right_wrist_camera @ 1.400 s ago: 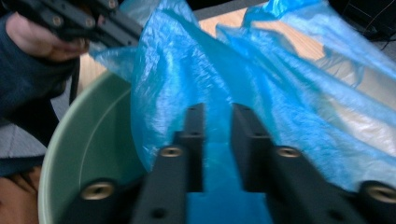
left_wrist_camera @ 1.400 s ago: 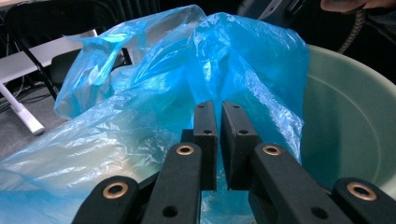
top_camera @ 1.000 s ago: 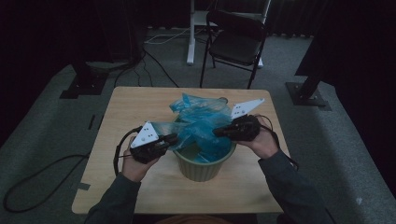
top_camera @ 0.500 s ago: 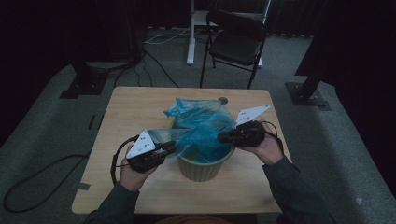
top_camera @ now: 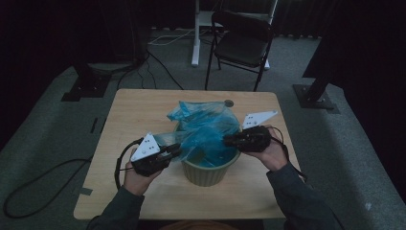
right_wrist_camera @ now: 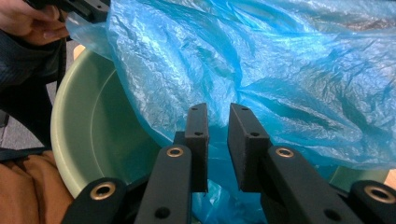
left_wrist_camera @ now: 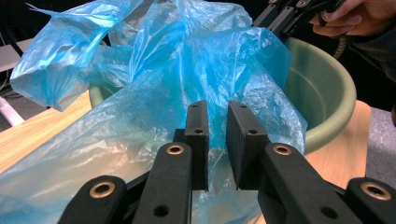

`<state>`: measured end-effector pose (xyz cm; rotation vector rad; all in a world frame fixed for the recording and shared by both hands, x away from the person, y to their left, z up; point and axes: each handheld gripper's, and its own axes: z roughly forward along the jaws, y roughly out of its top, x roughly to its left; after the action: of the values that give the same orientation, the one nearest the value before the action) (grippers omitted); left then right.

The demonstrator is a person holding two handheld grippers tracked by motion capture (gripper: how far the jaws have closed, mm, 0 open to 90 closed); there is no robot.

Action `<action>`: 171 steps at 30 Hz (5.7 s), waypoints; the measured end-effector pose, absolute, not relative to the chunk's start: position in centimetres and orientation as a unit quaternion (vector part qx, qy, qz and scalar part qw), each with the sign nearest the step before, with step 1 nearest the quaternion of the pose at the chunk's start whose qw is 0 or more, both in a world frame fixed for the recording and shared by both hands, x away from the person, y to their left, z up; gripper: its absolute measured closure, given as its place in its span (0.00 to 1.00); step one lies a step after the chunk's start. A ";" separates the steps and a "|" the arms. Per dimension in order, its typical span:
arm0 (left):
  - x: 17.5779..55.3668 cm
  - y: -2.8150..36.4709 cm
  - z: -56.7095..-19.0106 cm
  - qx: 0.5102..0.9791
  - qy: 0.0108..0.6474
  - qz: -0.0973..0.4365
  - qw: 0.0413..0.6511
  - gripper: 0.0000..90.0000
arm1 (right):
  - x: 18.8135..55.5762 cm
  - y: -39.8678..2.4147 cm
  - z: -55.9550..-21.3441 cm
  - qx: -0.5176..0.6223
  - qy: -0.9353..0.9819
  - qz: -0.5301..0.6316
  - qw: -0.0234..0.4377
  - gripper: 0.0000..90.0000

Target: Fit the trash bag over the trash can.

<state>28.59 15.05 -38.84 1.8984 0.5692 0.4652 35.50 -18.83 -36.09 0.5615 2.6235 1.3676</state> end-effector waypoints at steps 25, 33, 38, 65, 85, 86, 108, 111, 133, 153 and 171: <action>28.9 12.2 -38.1 0.799 0.211 0.187 0.531 0.87 | 35.1 -14.1 -32.2 0.131 0.869 0.472 0.072 0.51; 28.5 12.6 -37.2 0.795 0.206 0.193 0.537 0.85 | 34.8 -13.8 -32.7 0.119 0.884 0.446 0.073 0.92; 28.7 13.8 -35.4 0.783 0.216 0.216 0.542 0.84 | 34.1 -14.4 -33.2 0.107 0.892 0.433 0.076 0.98; 36.4 14.1 -35.5 0.805 0.310 0.165 0.477 0.95 | 33.5 -15.9 -33.2 0.100 0.895 0.424 0.095 1.00; 38.7 17.9 -35.2 0.773 0.374 0.191 0.475 1.00 | 33.9 -20.9 -33.8 0.153 0.890 0.415 0.112 1.00; 38.8 18.0 -35.2 0.772 0.377 0.193 0.474 1.00 | 34.0 -21.2 -33.9 0.155 0.889 0.416 0.112 1.00; 39.6 19.4 -35.5 0.756 0.402 0.200 0.476 1.00 | 34.6 -24.5 -34.7 0.197 0.878 0.421 0.112 1.00; 39.2 18.9 -35.2 0.759 0.389 0.201 0.482 0.99 | 34.6 -24.3 -34.3 0.190 0.874 0.434 0.108 0.90; 38.9 18.0 -34.6 0.763 0.373 0.214 0.482 0.98 | 36.1 -23.4 -30.8 0.196 0.838 0.494 0.127 0.70; 39.2 17.3 -34.4 0.764 0.368 0.215 0.484 0.98 | 40.1 -19.0 -30.1 0.214 0.844 0.466 0.156 0.68; 39.3 17.1 -34.2 0.761 0.364 0.219 0.491 0.89 | 44.1 -18.9 -32.8 0.281 0.856 0.413 0.130 1.00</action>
<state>39.28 17.06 -34.25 1.8477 0.8838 0.5313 44.10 -18.93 -32.83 0.8165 2.4877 1.2010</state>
